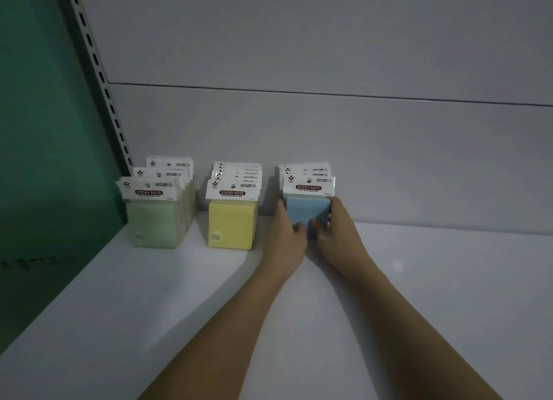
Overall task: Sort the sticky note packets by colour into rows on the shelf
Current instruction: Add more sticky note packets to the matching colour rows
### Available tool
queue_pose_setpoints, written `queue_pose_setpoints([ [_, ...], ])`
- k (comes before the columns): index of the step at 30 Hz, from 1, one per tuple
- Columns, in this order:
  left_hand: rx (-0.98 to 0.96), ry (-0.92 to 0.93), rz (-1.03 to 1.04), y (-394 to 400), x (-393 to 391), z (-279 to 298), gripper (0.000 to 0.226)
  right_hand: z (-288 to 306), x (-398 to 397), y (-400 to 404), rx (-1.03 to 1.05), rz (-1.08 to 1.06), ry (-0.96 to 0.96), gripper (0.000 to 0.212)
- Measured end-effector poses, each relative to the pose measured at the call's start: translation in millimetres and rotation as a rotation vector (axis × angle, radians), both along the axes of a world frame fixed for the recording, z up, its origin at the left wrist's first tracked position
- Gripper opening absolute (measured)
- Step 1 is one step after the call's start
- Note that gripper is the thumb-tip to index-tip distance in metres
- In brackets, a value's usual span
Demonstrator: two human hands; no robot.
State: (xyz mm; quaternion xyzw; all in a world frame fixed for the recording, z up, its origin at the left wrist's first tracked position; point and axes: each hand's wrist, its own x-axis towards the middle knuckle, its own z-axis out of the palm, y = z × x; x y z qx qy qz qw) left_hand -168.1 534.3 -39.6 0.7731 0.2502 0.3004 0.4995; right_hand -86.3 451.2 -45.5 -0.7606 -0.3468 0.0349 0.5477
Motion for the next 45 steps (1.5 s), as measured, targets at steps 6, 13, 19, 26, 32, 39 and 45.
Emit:
queue_pose_setpoints([
  [6,-0.060,-0.006,-0.048,-1,-2,2,0.069,7,-15,3,0.072,-0.006,0.094,0.064],
  [13,-0.080,-0.003,-0.039,1,1,-6,0.057,5,-34,9,0.149,-0.003,0.198,0.071],
  [19,-0.125,-0.026,-0.050,2,0,2,0.066,8,-29,4,0.134,0.015,0.229,0.071],
  [26,-0.122,-0.047,-0.046,0,-6,6,0.069,6,-35,7,0.089,-0.070,0.216,0.059],
  [32,-0.148,-0.074,-0.064,-2,-7,8,0.066,8,-35,2,0.102,-0.036,0.242,0.069],
  [39,-0.075,-0.056,-0.015,-5,-3,4,0.057,9,-36,5,0.063,-0.079,0.207,0.054],
  [45,-0.019,0.003,0.051,-5,1,4,0.066,6,-35,8,0.083,-0.119,0.205,0.057],
])
